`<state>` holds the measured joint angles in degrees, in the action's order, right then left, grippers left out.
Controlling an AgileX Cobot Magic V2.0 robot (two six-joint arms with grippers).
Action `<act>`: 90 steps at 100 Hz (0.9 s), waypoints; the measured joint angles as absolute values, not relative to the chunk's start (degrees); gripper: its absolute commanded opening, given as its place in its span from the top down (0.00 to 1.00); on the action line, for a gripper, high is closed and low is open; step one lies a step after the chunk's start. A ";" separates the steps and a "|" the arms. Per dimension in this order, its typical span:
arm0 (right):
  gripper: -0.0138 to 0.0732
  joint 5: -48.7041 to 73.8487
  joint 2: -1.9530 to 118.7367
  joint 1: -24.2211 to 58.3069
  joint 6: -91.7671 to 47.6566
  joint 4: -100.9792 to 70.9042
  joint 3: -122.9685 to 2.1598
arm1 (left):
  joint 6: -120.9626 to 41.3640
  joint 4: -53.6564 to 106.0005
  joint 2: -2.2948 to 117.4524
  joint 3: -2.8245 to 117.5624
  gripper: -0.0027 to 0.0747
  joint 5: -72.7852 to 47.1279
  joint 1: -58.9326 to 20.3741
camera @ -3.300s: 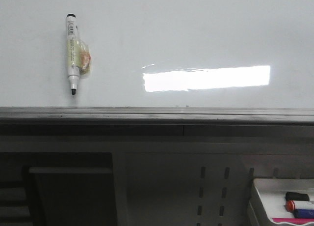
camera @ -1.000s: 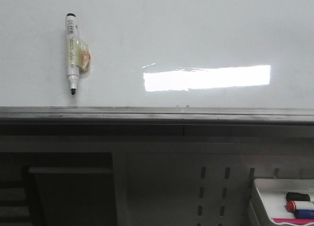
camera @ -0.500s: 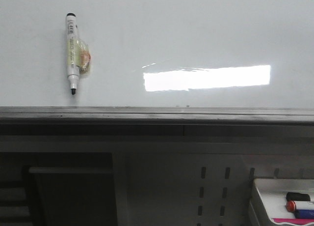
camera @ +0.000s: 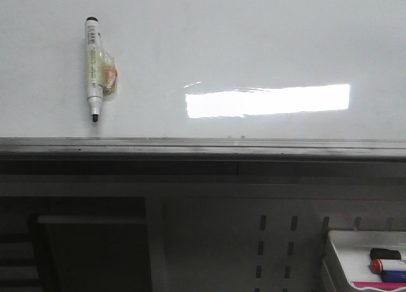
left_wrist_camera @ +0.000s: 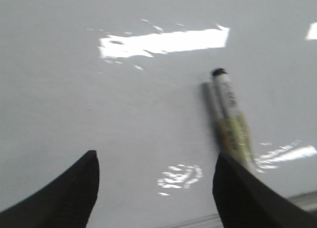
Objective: Write number 4 on whiteboard
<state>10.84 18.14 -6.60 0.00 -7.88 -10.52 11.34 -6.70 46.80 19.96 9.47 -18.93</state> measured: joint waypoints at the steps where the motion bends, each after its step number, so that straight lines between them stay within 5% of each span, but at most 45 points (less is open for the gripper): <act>1: 0.92 10.84 18.14 -6.60 0.00 -7.88 -10.52 | 11.34 -6.58 47.14 19.99 0.40 9.73 -20.08; 29: 0.92 10.97 18.14 -6.60 0.00 -7.88 -10.56 | 11.34 3.76 61.50 21.63 0.41 16.96 -34.46; 90: 0.92 10.97 18.14 -6.60 0.00 -7.88 -10.56 | 11.34 9.32 79.50 27.72 0.44 26.62 -35.56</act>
<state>10.97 18.14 -6.60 0.00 -7.88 -10.56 11.34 9.32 79.50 27.72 26.62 -35.56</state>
